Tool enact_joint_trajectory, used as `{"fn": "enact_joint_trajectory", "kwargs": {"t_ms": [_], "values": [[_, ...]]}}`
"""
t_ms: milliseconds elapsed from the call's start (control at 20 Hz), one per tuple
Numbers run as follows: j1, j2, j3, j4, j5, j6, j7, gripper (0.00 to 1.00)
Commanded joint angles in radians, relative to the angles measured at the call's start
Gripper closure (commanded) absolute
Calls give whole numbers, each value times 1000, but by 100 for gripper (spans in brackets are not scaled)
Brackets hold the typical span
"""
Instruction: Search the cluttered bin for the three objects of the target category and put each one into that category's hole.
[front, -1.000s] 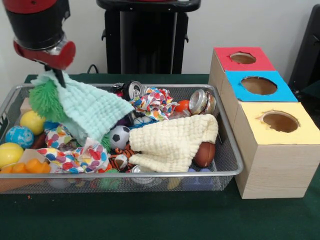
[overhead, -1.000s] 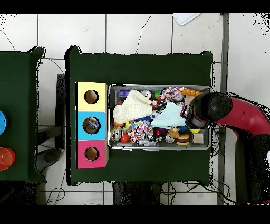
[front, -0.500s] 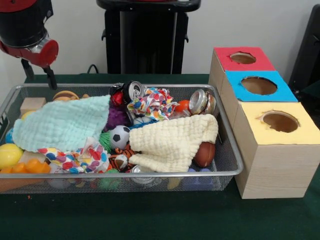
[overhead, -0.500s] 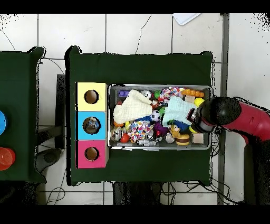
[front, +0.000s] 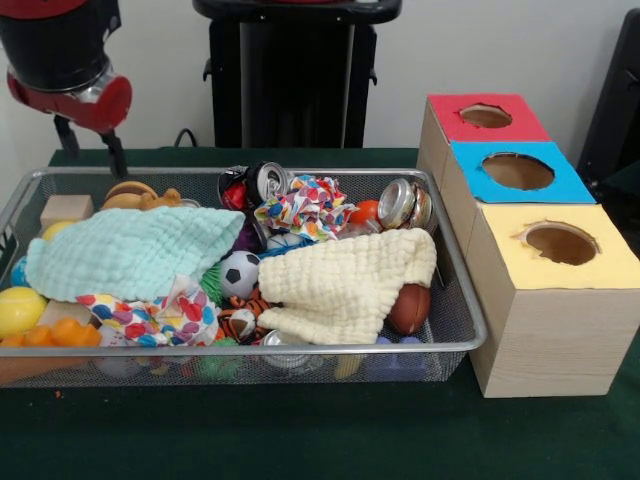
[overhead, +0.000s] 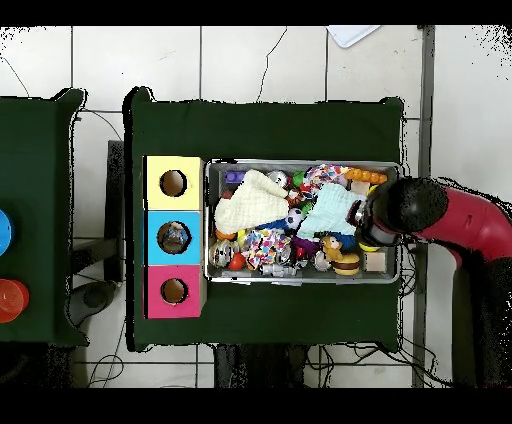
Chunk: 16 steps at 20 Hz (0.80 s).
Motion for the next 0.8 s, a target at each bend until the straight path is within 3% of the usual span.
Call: {"fn": "enact_joint_trajectory", "kwargs": {"t_ms": [50,350,800], "values": [[121,-51,60,96,74,79,56,0],[234,-4,0,103,79,-52,196,0],[304,53,-51,160,79,-225,217,0]]}}
